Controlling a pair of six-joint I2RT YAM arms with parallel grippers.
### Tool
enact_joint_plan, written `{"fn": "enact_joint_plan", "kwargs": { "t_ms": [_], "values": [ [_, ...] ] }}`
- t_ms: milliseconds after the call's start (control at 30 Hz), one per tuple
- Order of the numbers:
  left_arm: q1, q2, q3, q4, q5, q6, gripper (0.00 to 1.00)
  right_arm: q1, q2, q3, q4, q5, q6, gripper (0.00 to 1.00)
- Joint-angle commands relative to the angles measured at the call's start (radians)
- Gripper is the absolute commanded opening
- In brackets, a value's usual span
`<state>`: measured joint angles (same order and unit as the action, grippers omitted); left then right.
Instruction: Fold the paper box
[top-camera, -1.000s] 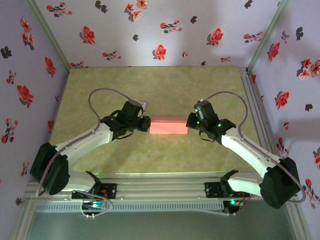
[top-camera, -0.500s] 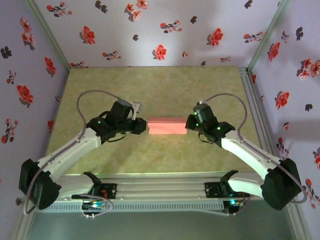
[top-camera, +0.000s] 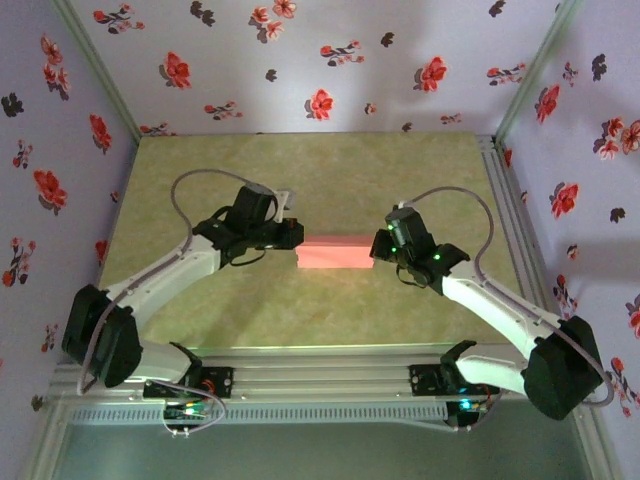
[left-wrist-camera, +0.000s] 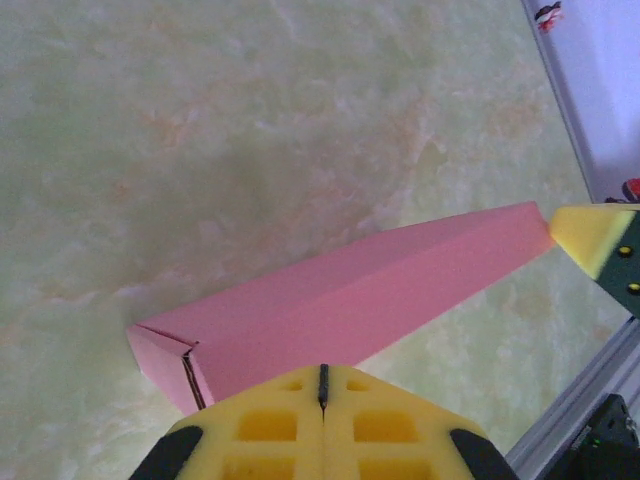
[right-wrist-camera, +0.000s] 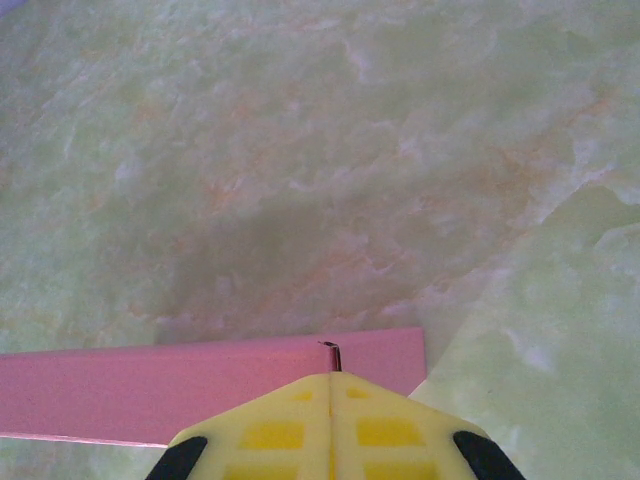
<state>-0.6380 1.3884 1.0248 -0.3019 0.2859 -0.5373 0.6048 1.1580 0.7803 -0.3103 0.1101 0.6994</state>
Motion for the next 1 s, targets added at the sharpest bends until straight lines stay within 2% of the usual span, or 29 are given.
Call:
{"fn": "enact_joint_plan", "kwargs": {
  "t_ms": [0,433,667,967],
  "values": [
    [0.012,0.024,0.012,0.029,0.009,0.003,0.0,0.011,0.014,-0.028,-0.055,0.009,-0.006,0.08],
    [0.015,-0.017,-0.164,0.109,-0.014,-0.05,0.0,0.013,0.018,-0.046,-0.043,0.021,0.008,0.08],
    [0.014,-0.007,-0.186,0.112,-0.033,-0.036,0.0,0.016,0.017,-0.067,-0.049,0.05,0.003,0.08],
    [-0.006,-0.13,-0.287,0.126,-0.032,-0.104,0.0,0.028,-0.107,-0.145,-0.069,0.007,0.03,0.09]
  ]
}}
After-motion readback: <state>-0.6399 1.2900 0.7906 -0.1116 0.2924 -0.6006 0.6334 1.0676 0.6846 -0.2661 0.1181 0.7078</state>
